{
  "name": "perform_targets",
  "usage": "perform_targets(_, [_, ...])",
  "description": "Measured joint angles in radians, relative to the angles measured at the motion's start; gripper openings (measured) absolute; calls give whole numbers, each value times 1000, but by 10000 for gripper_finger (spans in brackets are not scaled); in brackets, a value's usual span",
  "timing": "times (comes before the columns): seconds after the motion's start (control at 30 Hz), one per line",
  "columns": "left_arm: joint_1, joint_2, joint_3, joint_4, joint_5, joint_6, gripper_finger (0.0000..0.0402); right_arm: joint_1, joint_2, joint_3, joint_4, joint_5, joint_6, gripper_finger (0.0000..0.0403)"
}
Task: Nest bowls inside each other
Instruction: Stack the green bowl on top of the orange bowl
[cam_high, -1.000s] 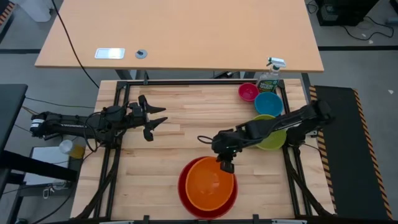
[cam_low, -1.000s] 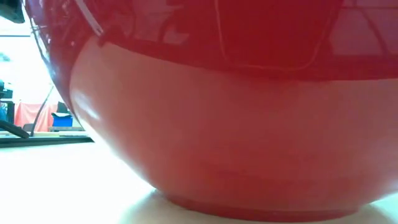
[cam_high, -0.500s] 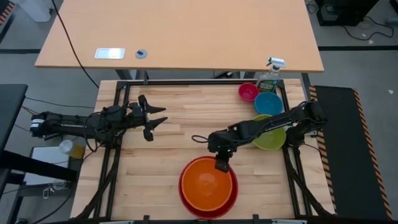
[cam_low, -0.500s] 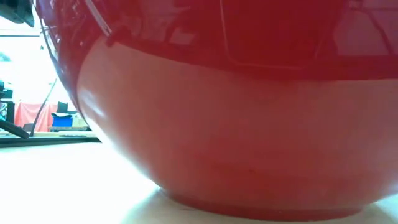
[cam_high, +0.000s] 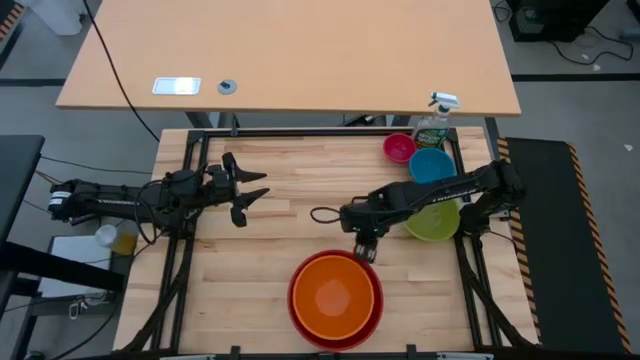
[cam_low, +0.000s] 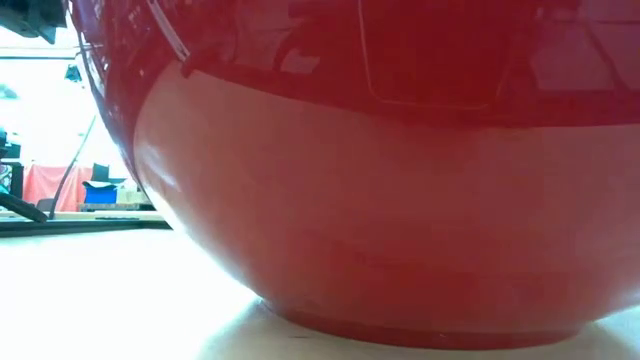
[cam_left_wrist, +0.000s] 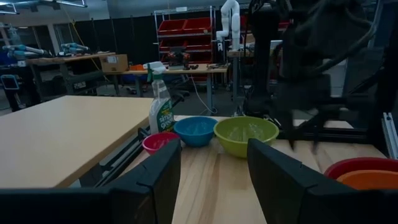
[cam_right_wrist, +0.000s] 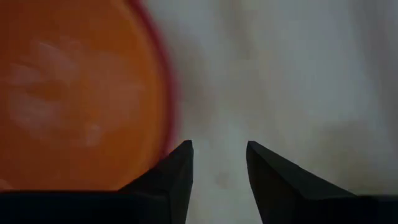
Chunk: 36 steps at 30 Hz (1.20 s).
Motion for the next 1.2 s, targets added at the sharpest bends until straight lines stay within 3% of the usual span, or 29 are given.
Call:
perform_targets(0.1, [0, 0, 0, 0, 0, -1, 188, -2, 0, 10, -192, 107, 3, 154])
perform_targets(0.23, [0, 0, 0, -1, 0, -14, 188, -23, -7, -97, -344, 130, 78, 149])
perform_targets(0.5, [-1, 0, 0, -8, 0, -14, 188, -12, -71, -337, -319, 174, 144, 173])
perform_targets(0.8, [-1, 0, 0, -8, 0, -32, 188, 6, -73, -485, -167, 81, 189, 211])
perform_targets(0.97, [-1, 0, 5, -24, 0, -44, 188, 6, -73, -465, -246, 89, 219, 210])
perform_targets(1.2, [-2, 1, 76, -169, 1, -106, 188, 27, -96, -362, -317, 140, 246, 209])
